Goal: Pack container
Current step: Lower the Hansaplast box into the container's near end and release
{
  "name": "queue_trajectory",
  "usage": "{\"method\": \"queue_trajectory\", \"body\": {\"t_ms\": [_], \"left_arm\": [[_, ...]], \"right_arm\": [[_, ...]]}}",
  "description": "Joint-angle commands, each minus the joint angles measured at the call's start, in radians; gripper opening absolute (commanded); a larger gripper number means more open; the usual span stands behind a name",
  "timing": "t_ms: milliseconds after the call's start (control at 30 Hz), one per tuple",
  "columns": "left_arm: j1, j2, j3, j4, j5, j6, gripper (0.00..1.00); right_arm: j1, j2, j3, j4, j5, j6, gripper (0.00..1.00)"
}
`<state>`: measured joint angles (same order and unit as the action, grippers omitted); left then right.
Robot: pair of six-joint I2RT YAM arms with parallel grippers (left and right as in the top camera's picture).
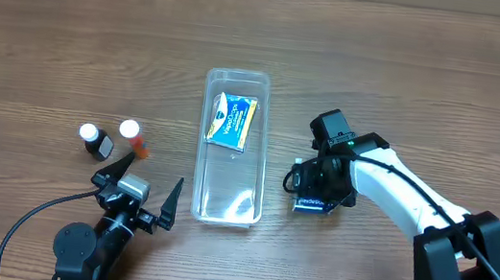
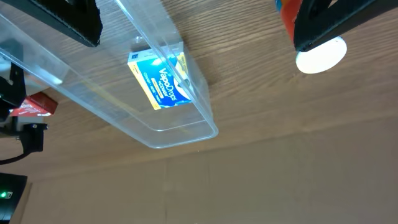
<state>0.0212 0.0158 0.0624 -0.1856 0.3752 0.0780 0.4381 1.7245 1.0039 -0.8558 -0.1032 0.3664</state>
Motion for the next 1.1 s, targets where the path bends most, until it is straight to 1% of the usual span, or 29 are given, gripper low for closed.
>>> {"method": "queue_trajectory", "body": {"t_ms": [0,133,300,433,633,700,767,833,967,1067], "left_arm": [[-0.004,-0.01,-0.003,0.004,0.011,-0.014,1.0],[-0.004,-0.01,-0.003,0.004,0.011,-0.014,1.0],[-0.004,-0.01,-0.003,0.004,0.011,-0.014,1.0],[-0.004,-0.01,-0.003,0.004,0.011,-0.014,1.0],[-0.004,-0.01,-0.003,0.004,0.011,-0.014,1.0],[-0.004,-0.01,-0.003,0.004,0.011,-0.014,1.0],[-0.004,-0.01,-0.003,0.004,0.011,-0.014,1.0],[-0.004,-0.01,-0.003,0.004,0.011,-0.014,1.0],[-0.004,-0.01,-0.003,0.004,0.011,-0.014,1.0],[-0.004,-0.01,-0.003,0.004,0.011,-0.014,1.0]], "right_arm": [[-0.006,-0.001,0.018,-0.002,0.052,0.031,0.66],[-0.006,-0.011,0.142,-0.117,0.112,0.031,0.66],[0.008,-0.058,0.374,-0.303,0.154,0.031,0.66],[0.065,-0.106,0.485,-0.37,0.154,0.035,0.66],[0.223,-0.118,0.488,-0.357,0.154,0.132,0.66],[0.32,-0.101,0.488,-0.305,0.154,0.159,0.66],[0.382,-0.084,0.488,-0.254,0.155,0.176,0.66],[0.431,-0.059,0.488,-0.212,0.164,0.238,0.66],[0.475,0.028,0.488,-0.162,0.229,0.333,0.66],[0.468,0.113,0.488,-0.124,0.238,0.341,0.66]]}}
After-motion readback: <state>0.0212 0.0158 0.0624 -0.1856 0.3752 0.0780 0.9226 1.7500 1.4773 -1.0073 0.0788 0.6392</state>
